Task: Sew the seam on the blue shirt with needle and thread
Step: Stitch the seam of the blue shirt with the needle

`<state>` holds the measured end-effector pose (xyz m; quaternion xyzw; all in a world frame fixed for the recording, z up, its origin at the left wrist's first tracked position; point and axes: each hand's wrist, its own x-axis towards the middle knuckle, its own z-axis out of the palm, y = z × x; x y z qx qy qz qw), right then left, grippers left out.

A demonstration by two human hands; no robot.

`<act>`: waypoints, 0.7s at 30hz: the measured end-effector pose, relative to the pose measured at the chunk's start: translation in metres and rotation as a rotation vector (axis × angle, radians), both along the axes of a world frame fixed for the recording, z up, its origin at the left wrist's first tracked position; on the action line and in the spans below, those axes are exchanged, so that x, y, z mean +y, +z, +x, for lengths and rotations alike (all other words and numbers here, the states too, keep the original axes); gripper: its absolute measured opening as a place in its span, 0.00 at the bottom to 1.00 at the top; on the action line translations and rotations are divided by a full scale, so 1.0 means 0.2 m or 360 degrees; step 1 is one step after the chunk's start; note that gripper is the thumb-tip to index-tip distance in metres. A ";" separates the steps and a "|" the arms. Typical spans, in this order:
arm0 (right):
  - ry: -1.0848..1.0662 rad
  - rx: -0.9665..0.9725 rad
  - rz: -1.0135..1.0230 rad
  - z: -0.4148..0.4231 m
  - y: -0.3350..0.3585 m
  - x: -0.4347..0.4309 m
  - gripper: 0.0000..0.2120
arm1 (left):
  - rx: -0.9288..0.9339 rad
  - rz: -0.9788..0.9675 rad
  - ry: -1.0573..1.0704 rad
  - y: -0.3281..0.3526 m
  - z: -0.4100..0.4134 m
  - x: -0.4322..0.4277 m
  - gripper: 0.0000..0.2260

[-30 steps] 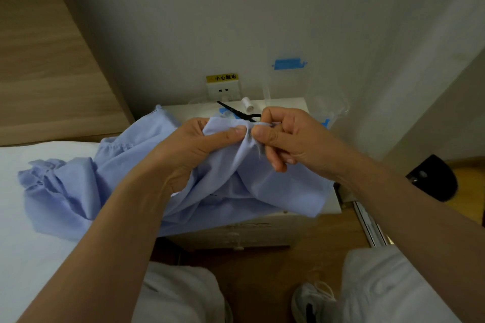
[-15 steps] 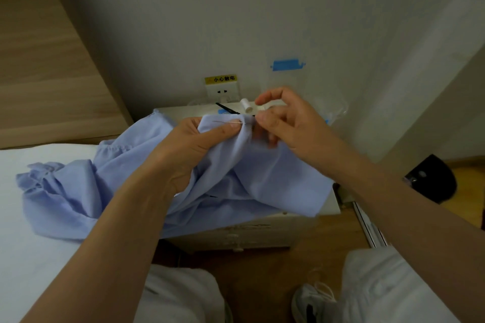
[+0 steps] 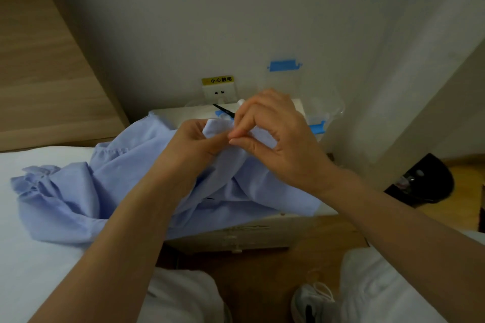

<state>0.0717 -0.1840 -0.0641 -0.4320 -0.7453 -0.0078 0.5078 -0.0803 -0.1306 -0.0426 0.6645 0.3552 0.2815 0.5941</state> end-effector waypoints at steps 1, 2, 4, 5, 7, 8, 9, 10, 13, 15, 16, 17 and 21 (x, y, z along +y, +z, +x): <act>0.0090 0.0026 -0.0022 -0.02 0.00 -0.01 0.08 | 0.0025 0.0059 0.0040 -0.02 -0.01 0.01 0.35; 0.0183 0.0066 -0.0075 -0.03 0.00 -0.02 0.07 | 0.0059 0.0107 0.0118 -0.02 0.00 0.02 0.31; 0.0377 0.0213 -0.0353 -0.05 0.01 -0.05 0.04 | 0.0115 0.0046 0.0222 -0.02 0.00 0.02 0.17; 0.0503 0.0329 -0.0612 -0.06 0.02 -0.06 0.02 | 0.0146 0.0021 0.0293 -0.02 0.00 0.03 0.11; 0.0833 0.0553 -0.1225 -0.04 0.02 -0.08 0.02 | 0.0147 -0.0049 0.0370 -0.02 -0.01 0.05 0.09; 0.1001 0.0589 -0.1496 -0.03 0.02 -0.09 0.02 | 0.0136 -0.0079 0.0382 -0.02 -0.01 0.04 0.08; 0.1153 0.0568 -0.1715 -0.02 0.01 -0.09 0.03 | 0.0131 -0.0090 0.0396 -0.02 -0.01 0.04 0.08; 0.1304 0.0530 -0.1898 0.00 0.00 -0.09 0.04 | 0.0130 -0.0089 0.0422 -0.02 0.00 0.04 0.08; 0.1651 0.0480 -0.2230 0.02 0.01 -0.08 0.08 | 0.0152 -0.0036 0.0608 -0.02 0.00 0.04 0.10; 0.1644 0.0525 -0.2258 0.04 0.03 -0.08 0.07 | 0.0130 -0.0052 0.0650 -0.02 0.01 0.04 0.11; 0.1529 0.0583 -0.2207 0.05 0.04 -0.08 0.06 | 0.0132 -0.0059 0.0623 -0.02 0.01 0.04 0.11; 0.1327 0.0664 -0.2101 0.06 0.04 -0.07 0.05 | 0.0135 -0.0050 0.0594 -0.02 0.01 0.03 0.12; 0.0343 0.1053 -0.1391 0.05 0.03 -0.02 0.04 | 0.0168 -0.0008 0.0558 0.00 0.01 0.03 0.11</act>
